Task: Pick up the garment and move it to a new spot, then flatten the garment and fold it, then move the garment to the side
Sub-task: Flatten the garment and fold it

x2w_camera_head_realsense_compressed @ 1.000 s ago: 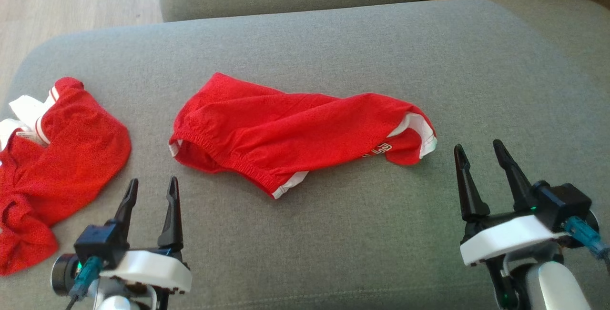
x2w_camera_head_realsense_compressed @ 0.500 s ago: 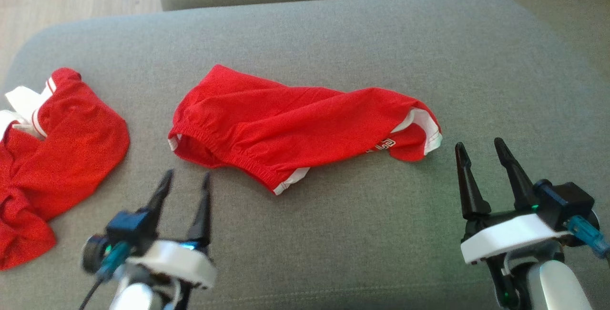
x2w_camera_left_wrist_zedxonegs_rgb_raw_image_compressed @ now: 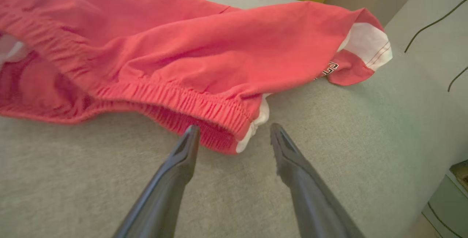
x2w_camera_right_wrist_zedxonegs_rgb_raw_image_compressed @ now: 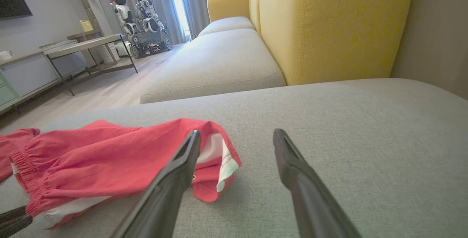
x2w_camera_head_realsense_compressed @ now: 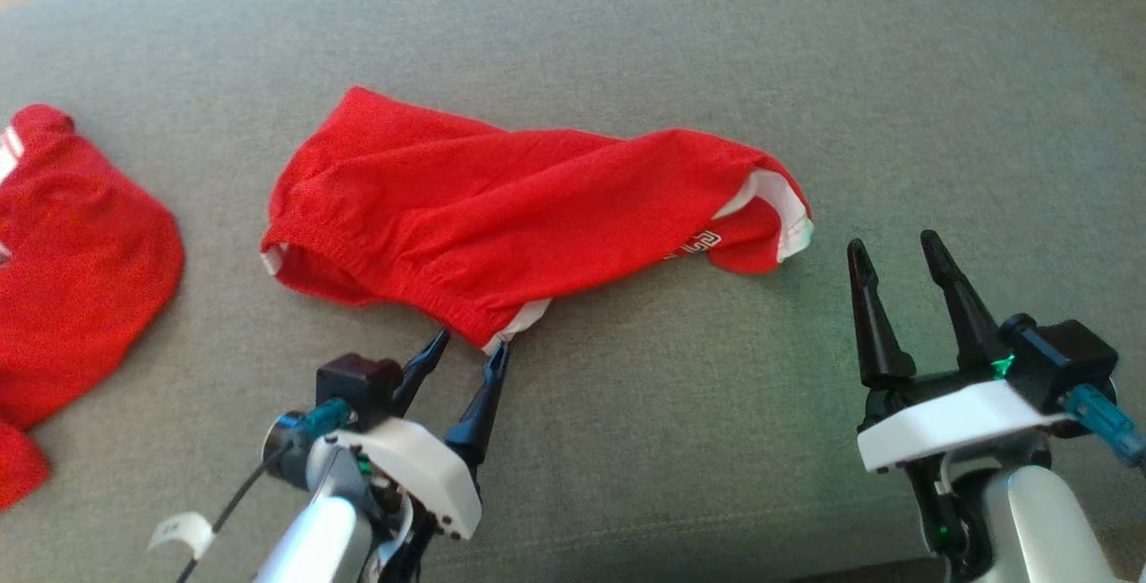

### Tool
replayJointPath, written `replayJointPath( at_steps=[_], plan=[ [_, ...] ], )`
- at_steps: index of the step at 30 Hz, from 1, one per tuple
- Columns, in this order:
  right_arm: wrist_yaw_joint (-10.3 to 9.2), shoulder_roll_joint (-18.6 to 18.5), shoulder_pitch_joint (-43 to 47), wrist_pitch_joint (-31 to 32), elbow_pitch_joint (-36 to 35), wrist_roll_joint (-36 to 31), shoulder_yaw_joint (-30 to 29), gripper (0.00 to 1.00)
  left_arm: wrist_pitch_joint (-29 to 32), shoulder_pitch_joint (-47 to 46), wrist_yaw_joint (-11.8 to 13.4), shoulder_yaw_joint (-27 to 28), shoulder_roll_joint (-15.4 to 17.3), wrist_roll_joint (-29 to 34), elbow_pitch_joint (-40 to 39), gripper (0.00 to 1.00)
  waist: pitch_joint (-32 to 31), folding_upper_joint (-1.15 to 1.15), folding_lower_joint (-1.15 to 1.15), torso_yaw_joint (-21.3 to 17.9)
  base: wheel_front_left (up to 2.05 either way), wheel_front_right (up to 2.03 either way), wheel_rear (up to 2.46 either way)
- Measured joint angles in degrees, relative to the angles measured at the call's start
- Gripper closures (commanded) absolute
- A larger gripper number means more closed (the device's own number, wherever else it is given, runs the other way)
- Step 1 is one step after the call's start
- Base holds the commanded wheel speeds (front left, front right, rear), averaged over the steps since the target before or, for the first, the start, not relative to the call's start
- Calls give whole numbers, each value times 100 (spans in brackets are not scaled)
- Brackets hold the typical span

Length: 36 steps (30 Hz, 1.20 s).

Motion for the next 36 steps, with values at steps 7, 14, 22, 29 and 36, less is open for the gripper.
replayJointPath(
  at_steps=[7, 14, 22, 29, 36],
  plan=[
    [0, 0, -23, -52, 48, 34, -47, 0, -98, -282, -276, -138, -7, -134, 154, 100, 109, 0, 0, -118, 0, 0, 0],
    [0, 0, -68, -79, 108, 135, -126, 0, -155, -471, -372, -341, 96, -130, -892, 100, 75, 0, 0, -66, 0, 0, 0],
    [0, 0, -63, -127, 167, 185, -225, 0, 495, -457, -309, -225, 464, -352, -2479, 100, -15, 0, 0, 57, 0, 0, 0],
    [0, 1, -63, -137, 171, 240, -267, 0, 1139, -182, 188, 381, 761, -711, -3252, 100, 22, 0, 0, 79, 0, 0, 0],
    [0, 1, -80, -196, 209, 335, -242, 0, 1293, 118, 227, 672, 775, -1303, -1994, 100, 227, 0, 0, -10, 0, 0, 0]
  ],
)
